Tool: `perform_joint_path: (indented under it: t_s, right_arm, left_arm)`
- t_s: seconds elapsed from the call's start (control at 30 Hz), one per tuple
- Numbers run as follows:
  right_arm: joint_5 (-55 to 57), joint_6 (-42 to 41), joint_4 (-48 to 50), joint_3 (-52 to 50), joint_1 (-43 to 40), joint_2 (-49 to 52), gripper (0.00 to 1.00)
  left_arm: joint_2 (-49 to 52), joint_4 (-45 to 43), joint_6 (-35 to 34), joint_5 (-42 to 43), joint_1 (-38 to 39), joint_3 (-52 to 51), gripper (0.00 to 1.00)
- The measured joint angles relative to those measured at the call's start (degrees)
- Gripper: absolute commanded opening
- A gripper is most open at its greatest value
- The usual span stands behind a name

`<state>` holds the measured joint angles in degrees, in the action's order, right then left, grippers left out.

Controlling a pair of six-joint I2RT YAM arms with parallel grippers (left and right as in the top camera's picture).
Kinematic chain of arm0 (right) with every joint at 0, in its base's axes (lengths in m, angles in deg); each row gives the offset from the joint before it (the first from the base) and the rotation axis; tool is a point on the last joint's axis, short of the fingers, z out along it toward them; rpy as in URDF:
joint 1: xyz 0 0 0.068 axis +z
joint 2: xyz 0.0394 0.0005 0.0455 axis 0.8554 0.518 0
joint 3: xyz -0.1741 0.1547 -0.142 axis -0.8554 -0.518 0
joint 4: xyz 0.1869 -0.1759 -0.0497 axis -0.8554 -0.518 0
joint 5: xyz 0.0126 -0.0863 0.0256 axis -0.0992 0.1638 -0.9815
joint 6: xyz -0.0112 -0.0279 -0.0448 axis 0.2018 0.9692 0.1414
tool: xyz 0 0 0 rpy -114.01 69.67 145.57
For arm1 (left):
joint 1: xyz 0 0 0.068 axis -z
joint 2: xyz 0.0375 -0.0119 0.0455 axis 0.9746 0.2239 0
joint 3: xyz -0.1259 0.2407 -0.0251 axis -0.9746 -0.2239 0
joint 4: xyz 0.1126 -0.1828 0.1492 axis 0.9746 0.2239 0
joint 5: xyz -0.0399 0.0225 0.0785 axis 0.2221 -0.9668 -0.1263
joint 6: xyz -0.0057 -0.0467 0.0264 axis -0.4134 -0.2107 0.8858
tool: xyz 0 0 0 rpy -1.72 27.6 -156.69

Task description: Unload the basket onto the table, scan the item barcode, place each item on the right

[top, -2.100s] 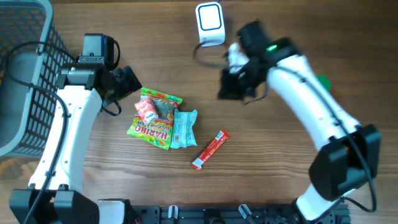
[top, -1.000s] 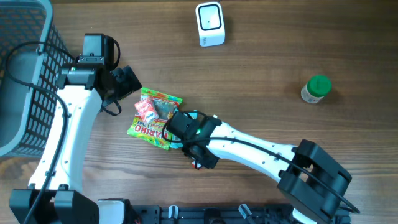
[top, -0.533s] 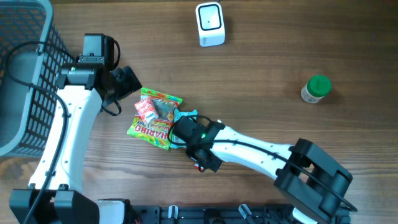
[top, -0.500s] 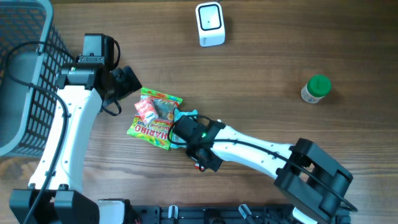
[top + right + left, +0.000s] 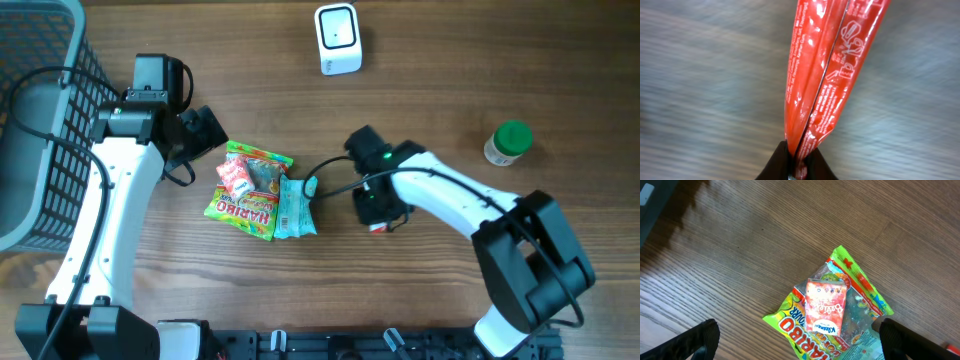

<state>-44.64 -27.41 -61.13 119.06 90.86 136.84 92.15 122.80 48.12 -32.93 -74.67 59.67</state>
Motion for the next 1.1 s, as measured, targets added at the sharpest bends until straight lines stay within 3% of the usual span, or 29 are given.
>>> perform_joint_path:
  t_s: [0.17,0.53,1.1]
  right_arm:
    - [3.15,6.99,-0.26,0.0,-5.29,0.0,0.31]
    - [0.66,11.28,-6.93,5.35,-9.62,0.0,0.32]
    - [-13.46,18.03,-6.64,4.57,-16.52,0.0,0.38]
  left_arm:
    - [0.0,0.0,0.0,0.0,0.0,0.0,1.0]
    - [0.0,0.02,0.0,0.0,0.0,0.0,1.0]
    - [0.0,0.0,0.0,0.0,0.0,0.0,1.0]
